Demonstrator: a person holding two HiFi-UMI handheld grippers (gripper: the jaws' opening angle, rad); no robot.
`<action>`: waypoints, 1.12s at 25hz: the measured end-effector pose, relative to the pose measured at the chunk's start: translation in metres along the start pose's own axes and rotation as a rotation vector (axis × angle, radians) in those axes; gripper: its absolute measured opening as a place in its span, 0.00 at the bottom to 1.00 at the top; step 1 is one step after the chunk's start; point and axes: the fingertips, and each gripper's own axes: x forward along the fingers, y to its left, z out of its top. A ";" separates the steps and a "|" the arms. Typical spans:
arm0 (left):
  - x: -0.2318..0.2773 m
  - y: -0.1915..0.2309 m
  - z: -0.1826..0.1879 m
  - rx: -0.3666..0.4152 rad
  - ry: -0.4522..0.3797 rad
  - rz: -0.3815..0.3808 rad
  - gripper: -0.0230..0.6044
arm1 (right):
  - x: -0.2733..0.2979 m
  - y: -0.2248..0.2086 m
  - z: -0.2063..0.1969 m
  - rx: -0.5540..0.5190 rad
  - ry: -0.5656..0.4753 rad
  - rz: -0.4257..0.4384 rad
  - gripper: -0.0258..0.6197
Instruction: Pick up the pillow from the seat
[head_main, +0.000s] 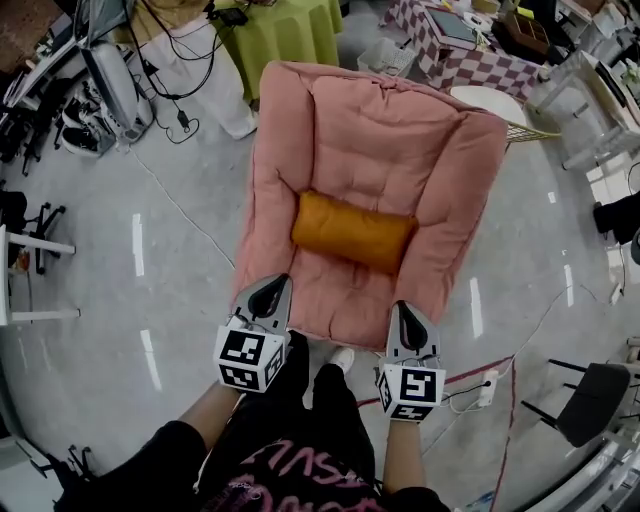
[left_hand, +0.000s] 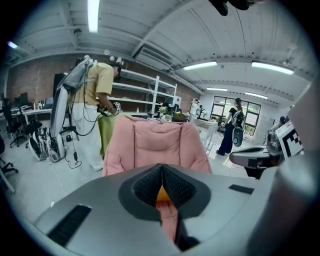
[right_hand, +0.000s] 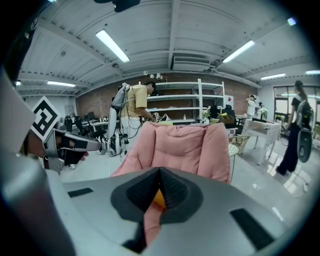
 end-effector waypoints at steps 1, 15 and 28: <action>0.005 0.002 -0.004 -0.004 0.009 -0.004 0.05 | 0.005 0.000 -0.003 0.001 0.010 0.002 0.07; 0.084 0.040 -0.042 -0.051 0.087 0.002 0.05 | 0.081 -0.012 -0.044 0.025 0.091 -0.005 0.07; 0.163 0.064 -0.118 -0.037 0.173 -0.019 0.05 | 0.159 -0.031 -0.117 0.064 0.158 -0.024 0.07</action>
